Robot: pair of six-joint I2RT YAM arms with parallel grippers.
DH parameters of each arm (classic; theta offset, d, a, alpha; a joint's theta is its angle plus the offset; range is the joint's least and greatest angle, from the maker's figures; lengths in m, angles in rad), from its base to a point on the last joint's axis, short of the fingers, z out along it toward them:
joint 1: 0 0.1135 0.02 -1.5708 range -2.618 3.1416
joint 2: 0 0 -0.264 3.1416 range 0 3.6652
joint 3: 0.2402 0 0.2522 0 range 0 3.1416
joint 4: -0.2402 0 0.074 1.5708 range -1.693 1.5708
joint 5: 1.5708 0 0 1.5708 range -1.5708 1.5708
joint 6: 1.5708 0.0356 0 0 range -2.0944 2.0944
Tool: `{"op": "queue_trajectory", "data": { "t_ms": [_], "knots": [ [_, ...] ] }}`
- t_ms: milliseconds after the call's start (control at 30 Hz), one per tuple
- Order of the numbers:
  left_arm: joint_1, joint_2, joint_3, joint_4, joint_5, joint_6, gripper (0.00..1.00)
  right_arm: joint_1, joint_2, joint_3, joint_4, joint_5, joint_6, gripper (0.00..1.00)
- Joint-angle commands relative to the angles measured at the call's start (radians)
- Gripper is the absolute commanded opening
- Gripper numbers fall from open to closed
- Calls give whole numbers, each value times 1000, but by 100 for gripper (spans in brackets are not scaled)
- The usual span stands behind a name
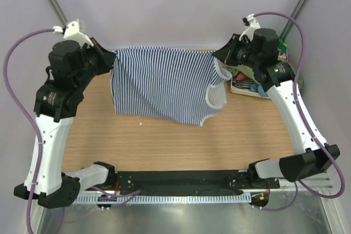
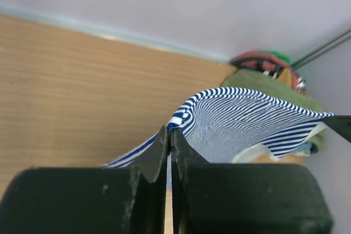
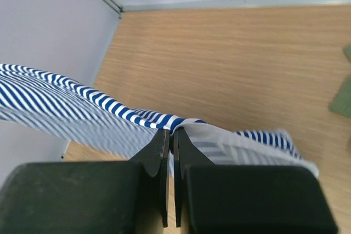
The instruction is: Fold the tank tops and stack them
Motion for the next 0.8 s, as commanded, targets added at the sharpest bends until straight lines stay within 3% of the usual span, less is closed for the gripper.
{"op": "queue_trajectory", "data": {
  "t_ms": [0,133,333,500,633,767],
  "knots": [
    [6,-71,114,13,-24,50,0,-1,-85,136,37,-62,1,1],
    [7,-166,40,62,25,55,0,-2,-170,96,50,-126,5,1],
    [7,-411,-212,155,140,-6,0,-1,-338,21,31,-247,39,1],
    [7,-534,-247,138,115,-9,0,-2,-467,-49,-32,-260,37,1],
    [6,-562,-270,132,116,-49,0,-2,-515,-76,-97,-252,25,1],
    [7,-508,-381,150,62,-92,0,-2,-454,-134,-131,-160,28,1]
  ]
}}
